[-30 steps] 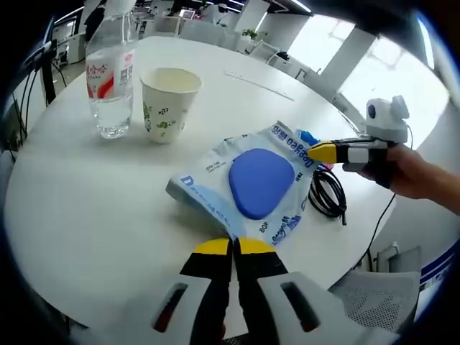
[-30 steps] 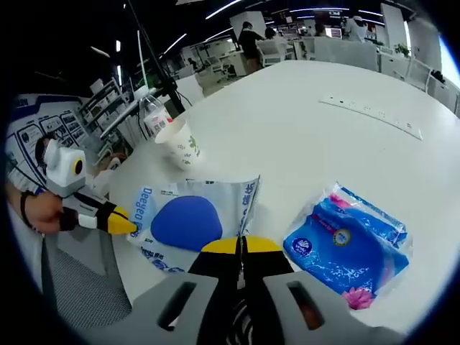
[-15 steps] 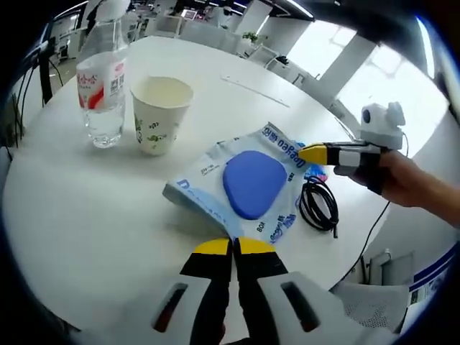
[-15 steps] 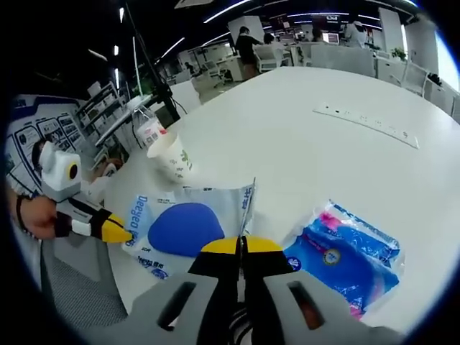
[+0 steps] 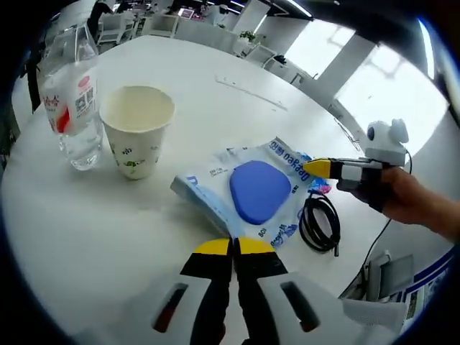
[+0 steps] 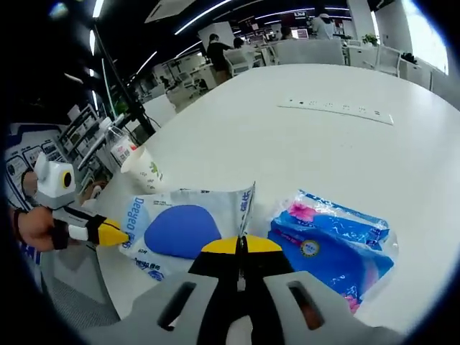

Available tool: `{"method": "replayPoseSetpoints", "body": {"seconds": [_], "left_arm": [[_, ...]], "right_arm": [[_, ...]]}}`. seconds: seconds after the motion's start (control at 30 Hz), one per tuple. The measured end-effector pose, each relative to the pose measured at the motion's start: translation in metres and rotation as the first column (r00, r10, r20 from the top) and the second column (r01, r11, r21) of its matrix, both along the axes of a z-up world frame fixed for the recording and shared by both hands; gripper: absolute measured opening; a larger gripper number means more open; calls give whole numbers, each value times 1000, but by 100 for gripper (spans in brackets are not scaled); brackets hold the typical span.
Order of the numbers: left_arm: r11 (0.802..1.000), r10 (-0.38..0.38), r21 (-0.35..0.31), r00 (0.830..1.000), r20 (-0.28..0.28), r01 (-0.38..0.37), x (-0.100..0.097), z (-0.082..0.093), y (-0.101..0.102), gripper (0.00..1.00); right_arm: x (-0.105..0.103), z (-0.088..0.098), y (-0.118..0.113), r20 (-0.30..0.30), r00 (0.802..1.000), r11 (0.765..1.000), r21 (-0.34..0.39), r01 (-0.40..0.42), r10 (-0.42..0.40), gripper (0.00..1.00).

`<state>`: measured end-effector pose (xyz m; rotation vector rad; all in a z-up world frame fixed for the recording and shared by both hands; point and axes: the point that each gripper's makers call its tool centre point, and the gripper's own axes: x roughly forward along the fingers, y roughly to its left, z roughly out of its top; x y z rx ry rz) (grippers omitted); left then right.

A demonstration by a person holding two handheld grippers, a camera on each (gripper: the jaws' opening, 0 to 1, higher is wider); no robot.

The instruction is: Arrange the tabletop items into an orderly group along one side of the table until the central work area is clear of visible clutter.

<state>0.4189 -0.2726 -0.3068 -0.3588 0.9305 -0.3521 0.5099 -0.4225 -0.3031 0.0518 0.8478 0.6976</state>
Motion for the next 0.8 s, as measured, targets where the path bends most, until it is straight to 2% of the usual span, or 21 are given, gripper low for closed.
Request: {"method": "replayPoseSetpoints", "body": {"seconds": [0.2, 0.4, 0.63, 0.8], "left_arm": [[1000, 21, 3, 1000, 10, -21, 16, -3, 6, 0], [999, 54, -2, 998, 19, -54, 29, -10, 15, 0], [996, 86, 33, 996, 27, -86, 41, -17, 26, 0], [991, 126, 32, 991, 42, -127, 52, -15, 33, 0]], "right_arm": [[-7, -4, -9, -18, 999, 1000, 4, 27, -26, 0], [-20, -3, -11, -33, 997, 996, 40, 76, -75, 0], [-33, -6, -3, -50, 996, 996, 50, 72, -69, 0], [-38, -9, 3, -61, 995, 995, 60, 79, -75, 0]]}}
